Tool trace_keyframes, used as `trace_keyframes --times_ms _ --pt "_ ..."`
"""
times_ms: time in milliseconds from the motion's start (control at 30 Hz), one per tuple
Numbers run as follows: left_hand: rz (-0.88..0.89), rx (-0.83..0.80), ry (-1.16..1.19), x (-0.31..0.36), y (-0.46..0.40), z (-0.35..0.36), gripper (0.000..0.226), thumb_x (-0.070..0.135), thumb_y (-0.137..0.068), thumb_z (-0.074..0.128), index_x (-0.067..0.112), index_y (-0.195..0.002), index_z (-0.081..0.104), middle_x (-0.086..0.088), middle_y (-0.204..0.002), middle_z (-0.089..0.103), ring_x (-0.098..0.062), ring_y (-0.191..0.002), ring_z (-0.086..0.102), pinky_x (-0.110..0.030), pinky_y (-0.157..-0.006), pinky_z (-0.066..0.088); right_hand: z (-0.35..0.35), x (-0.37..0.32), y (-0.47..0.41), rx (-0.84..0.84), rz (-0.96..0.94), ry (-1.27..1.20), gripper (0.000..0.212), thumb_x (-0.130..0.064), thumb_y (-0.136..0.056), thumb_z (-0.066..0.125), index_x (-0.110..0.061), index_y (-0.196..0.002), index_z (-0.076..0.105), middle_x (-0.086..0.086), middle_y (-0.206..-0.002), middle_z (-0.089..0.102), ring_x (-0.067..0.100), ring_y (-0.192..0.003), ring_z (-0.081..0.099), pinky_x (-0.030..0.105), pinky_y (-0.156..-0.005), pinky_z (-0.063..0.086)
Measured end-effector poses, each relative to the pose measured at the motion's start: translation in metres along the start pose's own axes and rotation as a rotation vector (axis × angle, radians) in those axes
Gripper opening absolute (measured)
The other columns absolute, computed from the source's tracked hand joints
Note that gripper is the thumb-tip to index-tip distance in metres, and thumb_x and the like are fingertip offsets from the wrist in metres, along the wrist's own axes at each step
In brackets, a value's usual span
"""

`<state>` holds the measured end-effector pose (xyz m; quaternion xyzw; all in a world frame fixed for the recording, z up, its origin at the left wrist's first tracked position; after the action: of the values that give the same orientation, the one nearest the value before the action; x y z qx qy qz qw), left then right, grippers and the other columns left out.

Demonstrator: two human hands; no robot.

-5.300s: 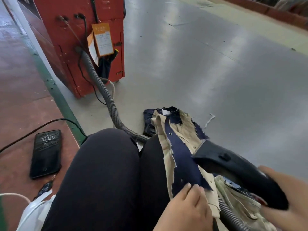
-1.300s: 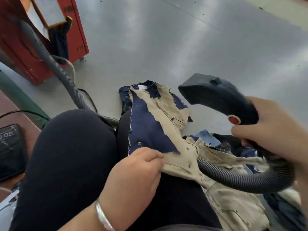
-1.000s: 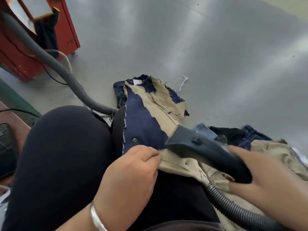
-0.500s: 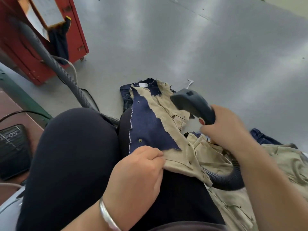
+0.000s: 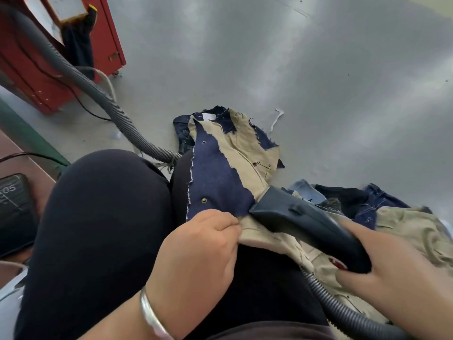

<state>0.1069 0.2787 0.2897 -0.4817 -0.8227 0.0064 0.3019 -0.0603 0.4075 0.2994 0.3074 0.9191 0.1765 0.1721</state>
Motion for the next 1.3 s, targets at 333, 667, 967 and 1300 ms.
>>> trace_keyframes --times_ms 333,667,967,1300 --pt "-0.020 -0.031 -0.010 -0.001 0.002 0.003 0.022 0.014 -0.076 0.054 0.017 -0.076 0.076 0.011 -0.083 0.070 -0.009 -0.081 0.067 -0.025 -0.064 0.055 -0.012 0.003 -0.073 0.199 0.106 -0.154 0.016 -0.023 -0.080 0.069 -0.026 -0.092 0.058 -0.003 -0.074 0.063 0.023 -0.069 0.064 0.040 -0.066 0.054" --pt "-0.093 -0.252 -0.418 0.036 -0.018 0.031 0.056 0.014 -0.076 0.028 0.025 -0.118 0.065 -0.002 -0.096 0.063 -0.017 -0.070 0.056 -0.025 -0.045 0.026 -0.051 0.004 -0.038 0.300 0.019 -0.296 0.034 -0.042 -0.056 0.071 -0.045 -0.088 0.058 -0.007 -0.057 0.067 0.022 -0.043 0.061 0.035 -0.034 0.046" --pt "-0.037 -0.396 -0.536 0.037 -0.008 0.052 0.050 0.017 -0.080 0.027 0.017 -0.101 0.073 -0.006 -0.105 0.071 -0.024 -0.091 0.064 -0.028 -0.066 0.051 -0.060 0.003 -0.024 0.316 -0.039 -0.295 0.042 -0.053 -0.050 0.059 -0.052 -0.092 0.057 -0.007 -0.058 0.066 0.011 -0.038 0.058 0.038 -0.030 0.040" --pt "-0.036 -0.278 -0.473 0.035 -0.027 0.051 0.056 0.007 -0.087 0.018 -0.006 -0.130 0.050 -0.021 -0.126 0.057 -0.027 -0.107 0.058 -0.030 -0.086 0.050 -0.061 -0.044 -0.012 0.269 -0.084 -0.047 0.039 -0.050 -0.052 0.054 -0.038 -0.089 0.055 -0.013 -0.061 0.062 0.017 -0.042 0.056 0.039 -0.043 0.049"
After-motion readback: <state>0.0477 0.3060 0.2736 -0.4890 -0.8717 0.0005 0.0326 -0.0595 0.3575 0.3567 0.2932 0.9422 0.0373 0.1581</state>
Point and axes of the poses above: each hand's wrist, its own y-axis away from the middle knuckle, its own z-axis out of the palm, x = y × z, the point moved 8 cm from there along -y, towards the middle knuckle
